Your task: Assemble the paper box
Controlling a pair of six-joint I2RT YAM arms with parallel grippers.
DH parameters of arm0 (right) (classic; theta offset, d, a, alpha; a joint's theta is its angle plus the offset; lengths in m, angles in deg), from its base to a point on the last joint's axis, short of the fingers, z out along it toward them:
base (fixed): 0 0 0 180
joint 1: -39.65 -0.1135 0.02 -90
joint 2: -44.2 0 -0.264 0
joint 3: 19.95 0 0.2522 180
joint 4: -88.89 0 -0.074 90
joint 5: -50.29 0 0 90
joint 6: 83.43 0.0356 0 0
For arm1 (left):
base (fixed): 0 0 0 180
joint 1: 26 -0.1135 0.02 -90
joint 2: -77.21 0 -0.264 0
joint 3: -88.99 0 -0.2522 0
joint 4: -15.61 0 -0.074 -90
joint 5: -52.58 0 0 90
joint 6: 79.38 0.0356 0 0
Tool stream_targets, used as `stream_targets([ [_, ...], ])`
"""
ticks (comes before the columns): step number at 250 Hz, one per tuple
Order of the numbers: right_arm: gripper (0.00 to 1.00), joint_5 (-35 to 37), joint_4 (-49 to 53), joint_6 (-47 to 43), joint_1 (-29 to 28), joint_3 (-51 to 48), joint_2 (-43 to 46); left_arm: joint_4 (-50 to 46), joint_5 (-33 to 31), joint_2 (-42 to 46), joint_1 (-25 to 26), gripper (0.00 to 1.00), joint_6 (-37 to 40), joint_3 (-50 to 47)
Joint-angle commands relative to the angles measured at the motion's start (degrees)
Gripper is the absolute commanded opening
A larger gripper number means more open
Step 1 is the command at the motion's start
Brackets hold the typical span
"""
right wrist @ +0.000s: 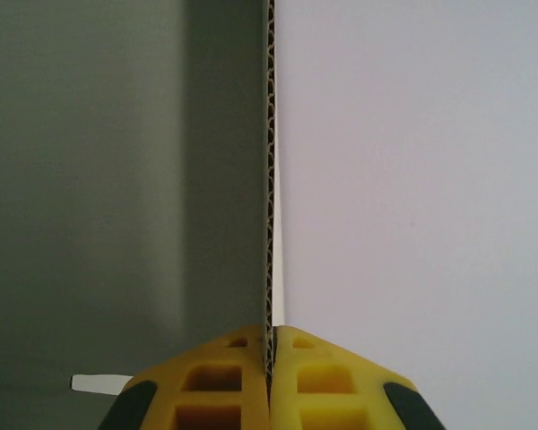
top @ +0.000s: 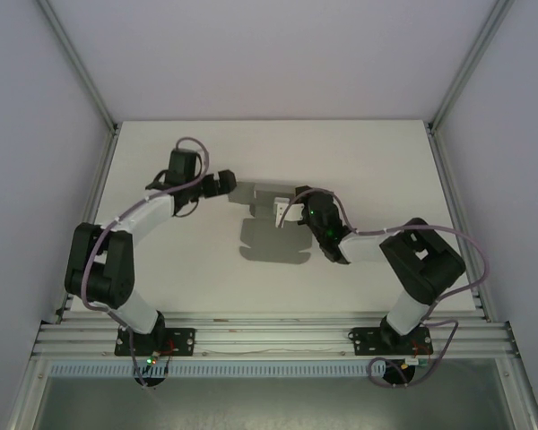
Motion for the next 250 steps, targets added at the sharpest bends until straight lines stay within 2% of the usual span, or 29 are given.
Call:
stream_targets([
  [1,0.0,-1.88,-6.25,-2.45,-0.46,-0.77,-0.66,-5.92,-5.08,-2.97,-0.47,1.0,6.56,6.37],
  [42,0.0,-2.4,-6.95,-1.05,-0.38,-0.63,-1.54,-13.19,-2.49,-13.14,-1.04,1.0,11.28,17.7],
  [65,0.0,-2.25,-7.38,-0.07,-0.47,-0.59,-1.89,-14.81,0.87,-16.52,-1.01,0.99,11.99,20.16],
  [87,0.0,-1.44,-7.39,-0.05,-0.36,-0.25,-2.57,-14.84,3.67,-16.96,-0.96,0.94,12.33,19.58],
  [127,0.0,1.15,-6.07,1.61,-0.4,1.49,-2.94,-13.28,7.35,-13.8,-0.39,0.72,12.86,14.39],
  [151,0.0,1.94,-3.04,2.1,-0.4,2.38,-2.87,-12.07,11.86,-11.51,0.17,0.6,12.64,11.11],
  [180,0.0,3.48,-1.76,4.08,-0.41,3.14,-3.05,-10.19,14.86,-9.72,1.52,0.51,11.94,8.04],
  [222,0.0,4.97,-0.48,4.16,-0.43,4.16,-3.48,-6.07,18.46,-8.61,4.57,0.47,10.92,5.42],
  [250,0.0,4.11,-0.14,4.2,-0.45,3.73,-3.22,-4.49,17.75,-9.52,5.71,0.46,10.71,4.94],
])
